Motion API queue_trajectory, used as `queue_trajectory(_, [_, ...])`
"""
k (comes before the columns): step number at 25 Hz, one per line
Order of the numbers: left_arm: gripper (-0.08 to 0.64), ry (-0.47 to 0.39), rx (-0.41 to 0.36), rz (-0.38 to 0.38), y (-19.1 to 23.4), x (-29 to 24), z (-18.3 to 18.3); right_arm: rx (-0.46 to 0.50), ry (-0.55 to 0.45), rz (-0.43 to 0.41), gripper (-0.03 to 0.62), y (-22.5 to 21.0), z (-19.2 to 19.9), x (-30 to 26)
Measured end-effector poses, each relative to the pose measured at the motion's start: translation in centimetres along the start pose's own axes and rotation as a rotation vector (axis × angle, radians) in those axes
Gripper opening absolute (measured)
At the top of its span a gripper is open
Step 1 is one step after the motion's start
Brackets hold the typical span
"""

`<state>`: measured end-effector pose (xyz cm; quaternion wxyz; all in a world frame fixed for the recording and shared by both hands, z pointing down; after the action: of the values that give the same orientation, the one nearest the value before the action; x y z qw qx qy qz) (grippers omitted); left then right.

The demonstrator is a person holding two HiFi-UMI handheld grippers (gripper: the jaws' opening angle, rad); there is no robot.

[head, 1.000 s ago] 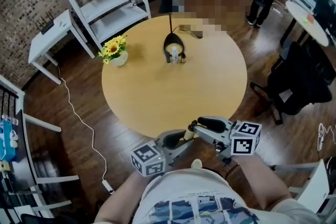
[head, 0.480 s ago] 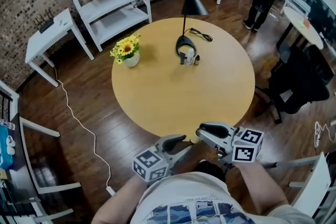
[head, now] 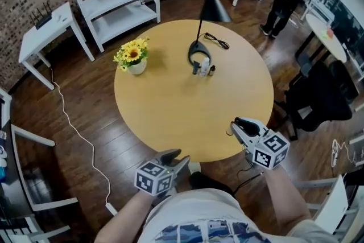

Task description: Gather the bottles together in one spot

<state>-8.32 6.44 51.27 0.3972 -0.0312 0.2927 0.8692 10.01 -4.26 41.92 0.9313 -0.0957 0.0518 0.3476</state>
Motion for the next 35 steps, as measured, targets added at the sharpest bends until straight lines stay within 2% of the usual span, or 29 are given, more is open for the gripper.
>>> queue_trajectory(6, [0.164,0.032,0.032,-0.07,2.4,-4.5,-2.4,0.093,0.007,0.033,0.069,-9.7,-0.2,-5.0])
queue_trajectory(12, [0.164,0.025,0.074,-0.148,4.9,-8.9,-5.2,0.097,-0.006,0.042,0.069,-18.7,0.4,-10.4])
queue_trajectory(19, [0.15,0.037,0.126,-0.232,5.9,-12.0,-5.7,0.072,0.003,0.07,0.069,-27.6,4.5,-17.6])
queue_trajectory(28, [0.15,0.097,0.187,-0.296,6.7,-13.8,-4.9,0.034,-0.006,0.103,0.069,-33.8,9.2,-26.6])
queue_trajectory(35, [0.15,0.106,0.213,-0.32,6.4,-14.1,-4.0,0.045,0.014,0.123,0.071,-35.4,12.2,-28.7])
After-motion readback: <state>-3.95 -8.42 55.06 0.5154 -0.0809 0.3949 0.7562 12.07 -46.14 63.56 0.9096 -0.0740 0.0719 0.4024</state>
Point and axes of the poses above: the fingertips, and each gripper's own axes: x backward along the fingers, y to its left, z out of its underside, the point moved 3 cm from there along x, backward along the fingers, and after that the axes turned 12 degrees about -y, right-handed, at the moved point
